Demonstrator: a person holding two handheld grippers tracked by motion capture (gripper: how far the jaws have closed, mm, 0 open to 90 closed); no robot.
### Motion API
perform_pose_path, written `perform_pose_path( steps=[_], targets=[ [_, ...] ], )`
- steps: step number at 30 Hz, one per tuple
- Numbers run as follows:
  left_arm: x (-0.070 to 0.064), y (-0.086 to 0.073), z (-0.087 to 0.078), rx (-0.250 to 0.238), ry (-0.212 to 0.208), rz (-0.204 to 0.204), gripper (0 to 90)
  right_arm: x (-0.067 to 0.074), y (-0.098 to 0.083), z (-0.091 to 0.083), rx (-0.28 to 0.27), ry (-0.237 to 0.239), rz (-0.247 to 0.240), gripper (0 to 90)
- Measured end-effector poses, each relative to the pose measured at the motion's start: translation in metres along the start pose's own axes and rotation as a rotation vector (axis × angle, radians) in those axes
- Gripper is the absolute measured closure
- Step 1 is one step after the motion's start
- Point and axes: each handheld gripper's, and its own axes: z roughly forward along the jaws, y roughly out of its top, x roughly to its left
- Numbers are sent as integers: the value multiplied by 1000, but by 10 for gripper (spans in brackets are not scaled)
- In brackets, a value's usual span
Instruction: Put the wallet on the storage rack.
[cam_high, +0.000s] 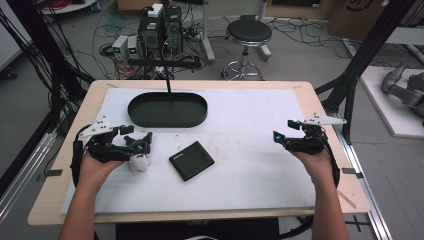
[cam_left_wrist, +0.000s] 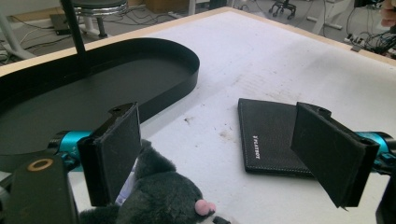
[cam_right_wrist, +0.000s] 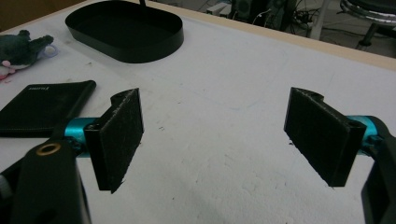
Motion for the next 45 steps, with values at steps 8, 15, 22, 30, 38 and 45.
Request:
perform_pose_path(
  steps=[8, 15, 22, 30, 38, 45],
  targets=[
    [-2, 1, 0, 1, 5, 10, 167, 1, -2, 5, 0, -3, -15, 191],
    [-5, 2, 2, 3, -16, 23, 167, 10, 0, 8, -11, 2, -19, 192],
    [-2, 3, -14, -41, 4, 5, 167, 27, 5, 33, 40, 76, -49, 191],
    [1, 5, -22, -63, 6, -13, 167, 51, 20, 72, 134, 191, -52, 192],
    [-1, 6, -23, -71, -1, -5, 167, 86, 30, 124, 234, 254, -86, 191],
    [0, 5, -24, -74, -3, -14, 167, 110, 25, 156, 303, 301, -67, 191]
  ],
)
